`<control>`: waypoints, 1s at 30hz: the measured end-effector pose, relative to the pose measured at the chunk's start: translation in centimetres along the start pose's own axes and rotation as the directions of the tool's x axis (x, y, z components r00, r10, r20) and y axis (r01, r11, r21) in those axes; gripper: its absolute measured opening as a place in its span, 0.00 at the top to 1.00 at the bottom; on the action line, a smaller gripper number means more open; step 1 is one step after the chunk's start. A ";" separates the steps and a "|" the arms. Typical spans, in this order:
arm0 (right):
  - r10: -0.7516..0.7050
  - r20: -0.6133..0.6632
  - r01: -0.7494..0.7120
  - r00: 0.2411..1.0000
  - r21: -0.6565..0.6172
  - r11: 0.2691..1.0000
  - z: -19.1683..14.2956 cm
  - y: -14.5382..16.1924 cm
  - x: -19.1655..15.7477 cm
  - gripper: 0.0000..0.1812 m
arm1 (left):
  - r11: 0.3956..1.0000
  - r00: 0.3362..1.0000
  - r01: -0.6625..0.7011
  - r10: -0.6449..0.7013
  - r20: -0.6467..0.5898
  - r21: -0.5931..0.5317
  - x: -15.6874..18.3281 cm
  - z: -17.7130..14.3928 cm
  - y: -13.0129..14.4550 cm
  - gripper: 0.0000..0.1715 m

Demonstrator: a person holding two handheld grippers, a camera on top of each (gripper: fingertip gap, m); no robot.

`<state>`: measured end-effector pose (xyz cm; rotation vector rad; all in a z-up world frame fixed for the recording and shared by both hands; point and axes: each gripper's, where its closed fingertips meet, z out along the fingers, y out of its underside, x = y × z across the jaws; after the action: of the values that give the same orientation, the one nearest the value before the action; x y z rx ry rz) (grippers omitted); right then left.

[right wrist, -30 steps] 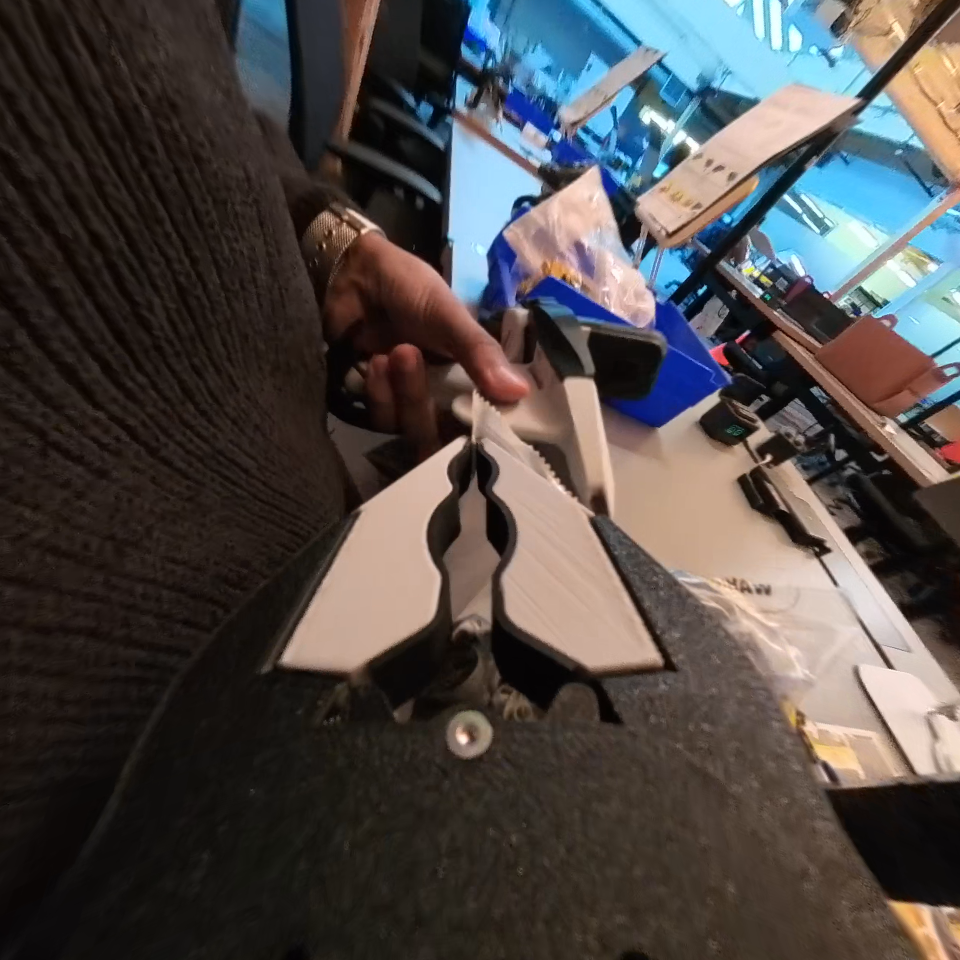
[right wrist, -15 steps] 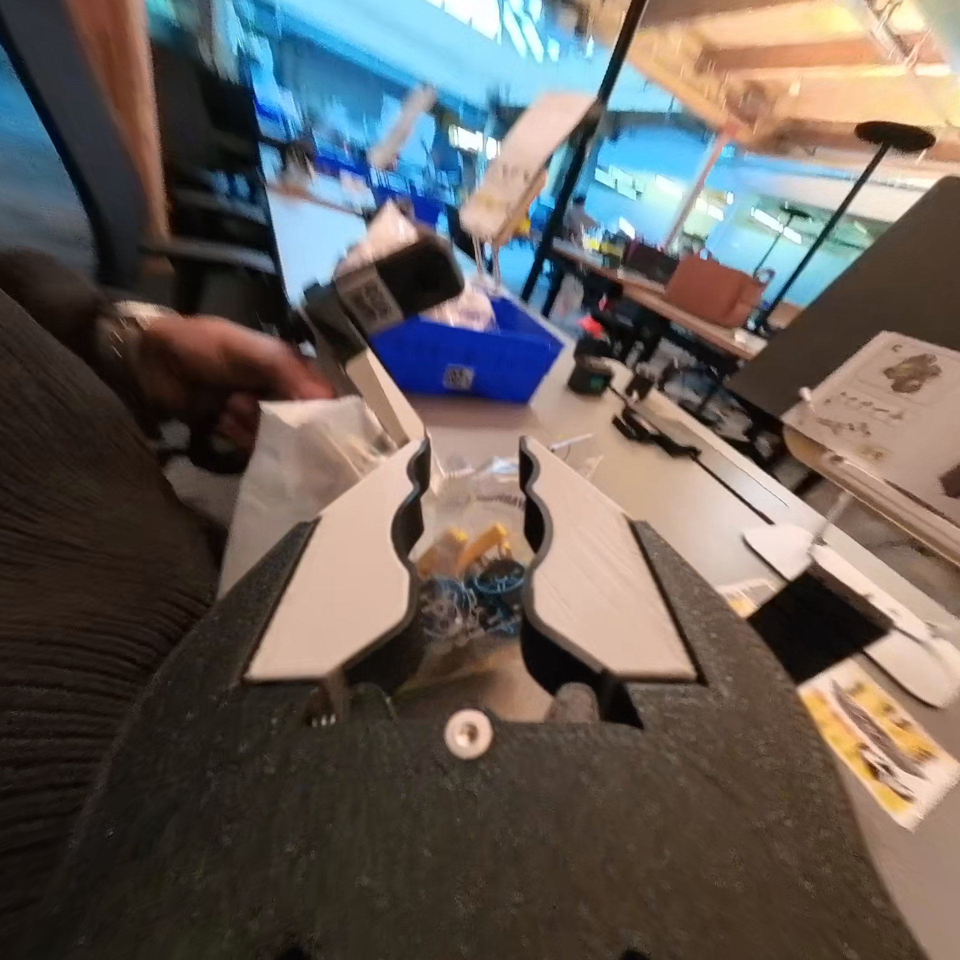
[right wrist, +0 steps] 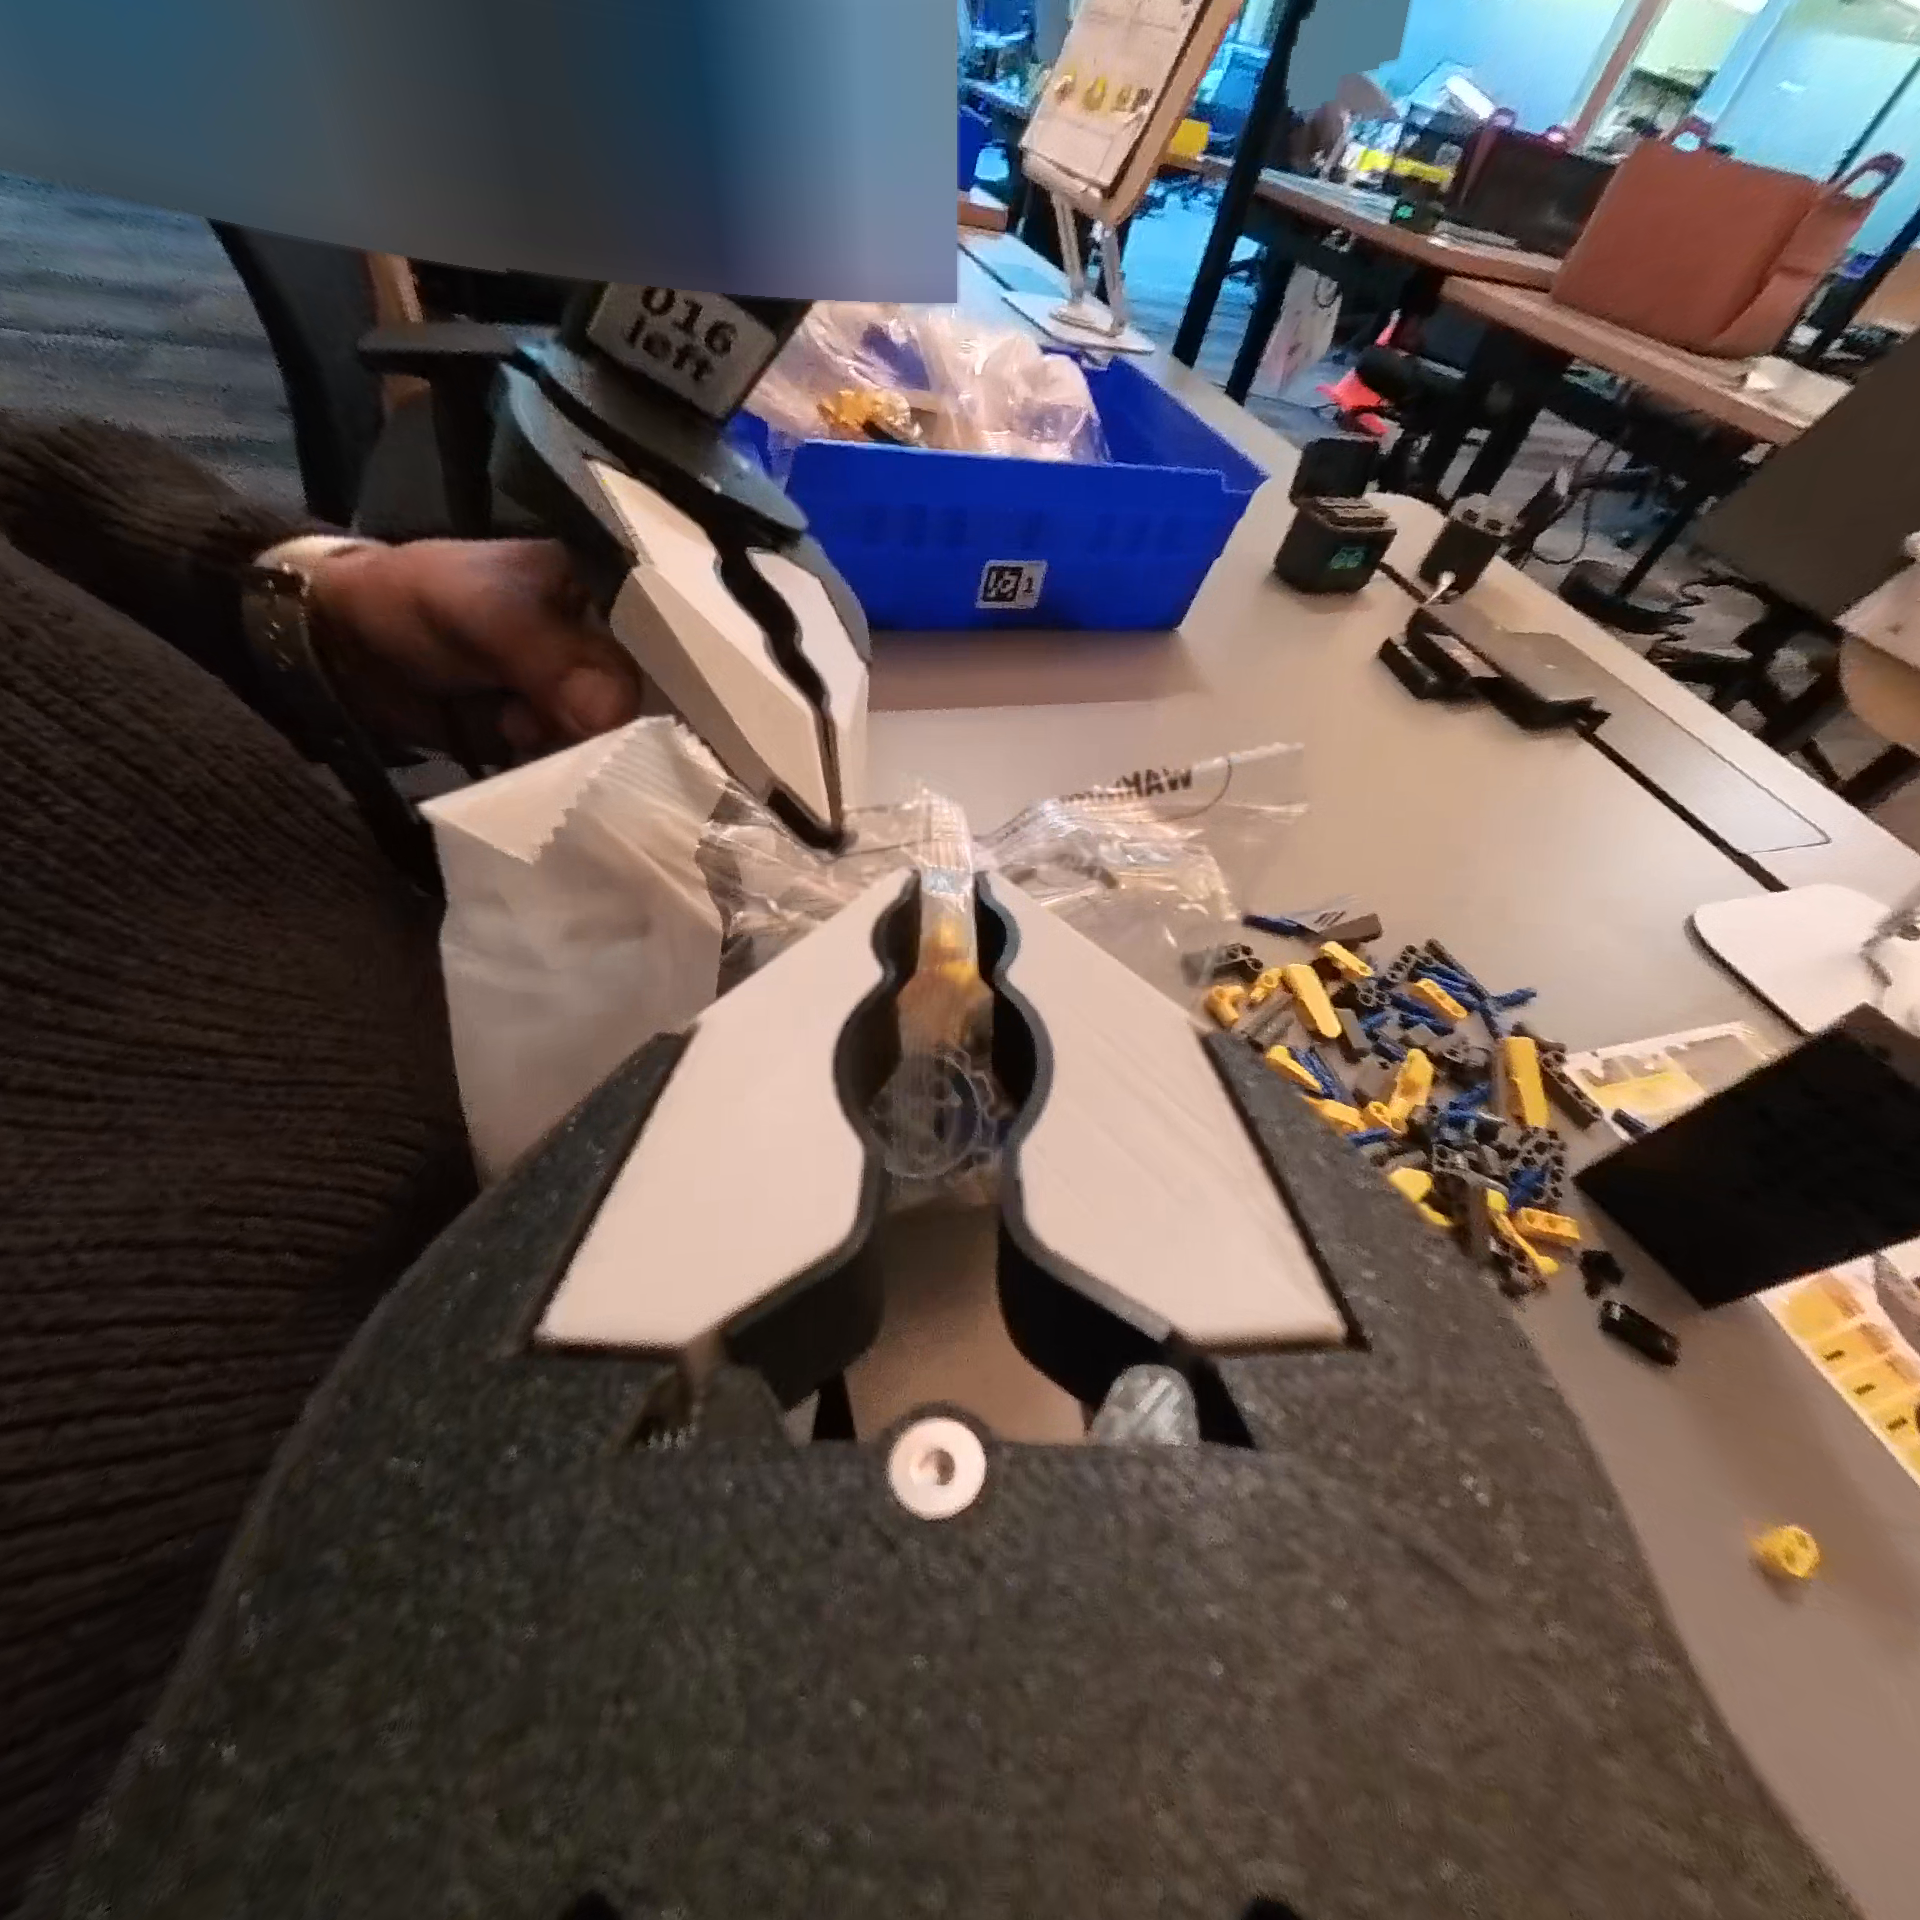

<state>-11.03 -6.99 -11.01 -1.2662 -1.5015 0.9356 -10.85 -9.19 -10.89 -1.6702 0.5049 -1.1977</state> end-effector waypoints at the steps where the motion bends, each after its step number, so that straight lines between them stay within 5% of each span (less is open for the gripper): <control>1: 0.010 -0.010 -0.010 1.000 0.022 1.000 -0.1 -0.3 0.1 0.95 | 1.000 1.000 0.018 -0.018 -0.014 0.020 0.0 -0.1 -0.2 1.00; 8: 0.300 0.163 -0.334 0.940 0.259 0.906 -0.8 -0.9 0.5 0.98 | 0.993 0.992 0.088 -0.081 -0.093 0.079 0.4 -0.3 -0.6 1.00; 17: 0.478 0.346 -0.581 0.807 0.325 0.746 -0.7 -1.1 1.0 1.00 | 0.996 0.996 0.027 -0.020 -0.088 0.080 0.6 -0.3 -0.7 1.00; 24: 0.339 0.184 -0.379 0.923 0.263 0.887 -0.5 -1.3 1.0 0.89 | 0.999 0.999 -0.041 0.040 -0.016 -0.006 0.0 0.1 0.2 1.00; 30: 0.064 0.065 -0.071 0.996 0.105 0.992 0.7 -0.9 0.4 0.86 | 0.997 0.997 -0.067 0.066 -0.036 -0.026 0.7 1.0 0.3 1.00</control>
<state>-11.99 -6.72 -10.31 -1.2261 -1.4431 1.0943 -9.59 -9.37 -10.89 -1.6448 0.5962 -1.1785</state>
